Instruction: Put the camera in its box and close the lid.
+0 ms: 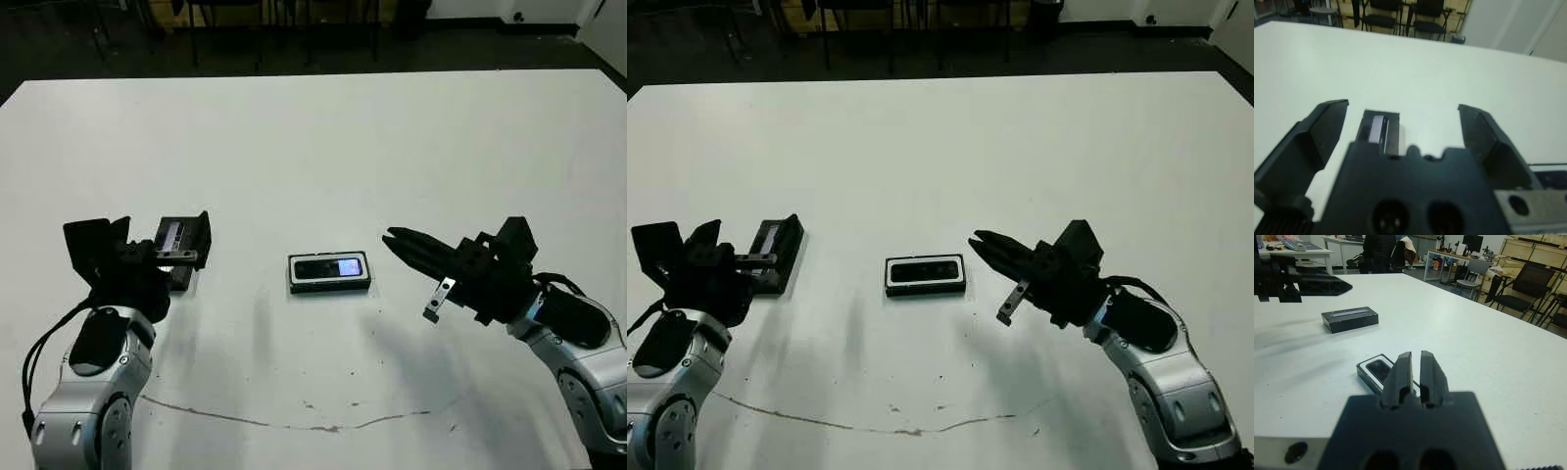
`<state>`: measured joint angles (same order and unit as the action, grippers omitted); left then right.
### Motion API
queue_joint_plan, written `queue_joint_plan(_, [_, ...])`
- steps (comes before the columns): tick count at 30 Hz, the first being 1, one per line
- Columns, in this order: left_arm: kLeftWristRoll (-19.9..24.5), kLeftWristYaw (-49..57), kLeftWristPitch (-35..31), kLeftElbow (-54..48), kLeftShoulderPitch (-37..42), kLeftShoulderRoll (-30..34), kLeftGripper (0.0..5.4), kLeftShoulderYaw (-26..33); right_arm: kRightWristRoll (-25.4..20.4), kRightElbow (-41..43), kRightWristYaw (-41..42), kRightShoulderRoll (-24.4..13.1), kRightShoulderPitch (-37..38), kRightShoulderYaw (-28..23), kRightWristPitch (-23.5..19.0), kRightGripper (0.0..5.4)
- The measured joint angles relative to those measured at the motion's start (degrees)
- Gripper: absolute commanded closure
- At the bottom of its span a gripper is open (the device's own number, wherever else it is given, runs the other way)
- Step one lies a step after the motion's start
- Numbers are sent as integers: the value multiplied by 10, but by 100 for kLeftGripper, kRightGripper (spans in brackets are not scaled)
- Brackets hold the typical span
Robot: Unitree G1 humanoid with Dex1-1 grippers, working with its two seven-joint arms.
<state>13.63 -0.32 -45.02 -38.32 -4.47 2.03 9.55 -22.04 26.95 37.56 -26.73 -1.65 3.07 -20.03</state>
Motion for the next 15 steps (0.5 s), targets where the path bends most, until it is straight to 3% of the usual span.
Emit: queue_joint_plan(15, [12,2,-31,50,13,5,2,18,0,-3,0,0,1,-3,4,540])
